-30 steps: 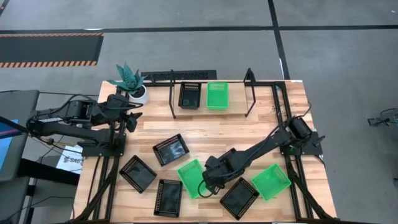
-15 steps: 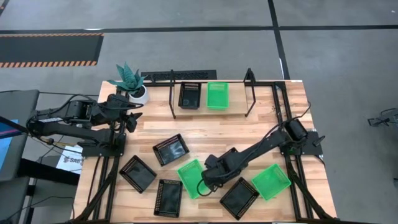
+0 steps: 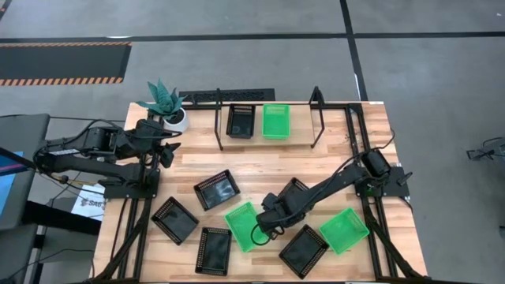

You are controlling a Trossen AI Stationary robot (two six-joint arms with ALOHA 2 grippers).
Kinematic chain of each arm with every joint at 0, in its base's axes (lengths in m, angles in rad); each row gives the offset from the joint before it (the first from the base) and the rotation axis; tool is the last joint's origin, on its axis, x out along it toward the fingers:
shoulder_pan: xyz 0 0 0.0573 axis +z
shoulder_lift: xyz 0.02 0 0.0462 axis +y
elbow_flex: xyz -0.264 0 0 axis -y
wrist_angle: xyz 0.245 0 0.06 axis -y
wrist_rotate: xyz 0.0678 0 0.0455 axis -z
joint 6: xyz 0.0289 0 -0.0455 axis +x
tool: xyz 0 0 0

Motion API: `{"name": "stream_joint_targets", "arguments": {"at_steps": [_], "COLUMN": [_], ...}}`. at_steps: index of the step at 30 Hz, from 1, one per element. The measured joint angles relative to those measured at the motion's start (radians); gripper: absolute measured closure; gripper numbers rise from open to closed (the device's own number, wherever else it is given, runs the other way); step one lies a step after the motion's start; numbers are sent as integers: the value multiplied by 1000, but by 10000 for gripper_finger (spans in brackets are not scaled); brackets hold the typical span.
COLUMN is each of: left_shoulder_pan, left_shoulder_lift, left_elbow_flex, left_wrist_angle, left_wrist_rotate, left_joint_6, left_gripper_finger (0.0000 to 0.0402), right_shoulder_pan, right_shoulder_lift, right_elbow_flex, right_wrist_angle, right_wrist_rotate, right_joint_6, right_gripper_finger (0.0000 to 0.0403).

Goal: Stack baskets on shelf by color
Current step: Put the black basket on the shelf

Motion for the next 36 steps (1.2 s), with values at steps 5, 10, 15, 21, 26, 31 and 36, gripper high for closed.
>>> {"name": "stream_joint_targets", "arguments": {"at_steps": [5,10,15,21,26,31,36], "left_shoulder_pan": [0,0,0,0,0,0,0], "left_shoulder_lift": [0,0,0,0,0,0,0], "left_elbow_flex": [0,0,0,0,0,0,0], "left_wrist_angle": [0,-1,0,-1,-2,-8,-8], "left_wrist_rotate": [0,0,0,0,0,0,1], "left_joint_6": [-1,4,10,11,9,4,4], "left_gripper_finger": [166,166,166,166,166,166,166], "right_shoulder_pan": [-1,-1,-1,-1,-1,-1,-1], "right_shoulder_lift": [1,3,3,3,3,3,3], "right_elbow_flex": [-2,-3,-3,-4,-3,-3,-2], "right_wrist_angle": [-6,-6,-13,-28,-44,-49,-48], "right_wrist_rotate": [25,25,25,25,25,26,26], "right_joint_6": [-1,-16,-31,-39,-42,-42,-34], "right_gripper_finger": [354,301,256,227,272,343,390]}}
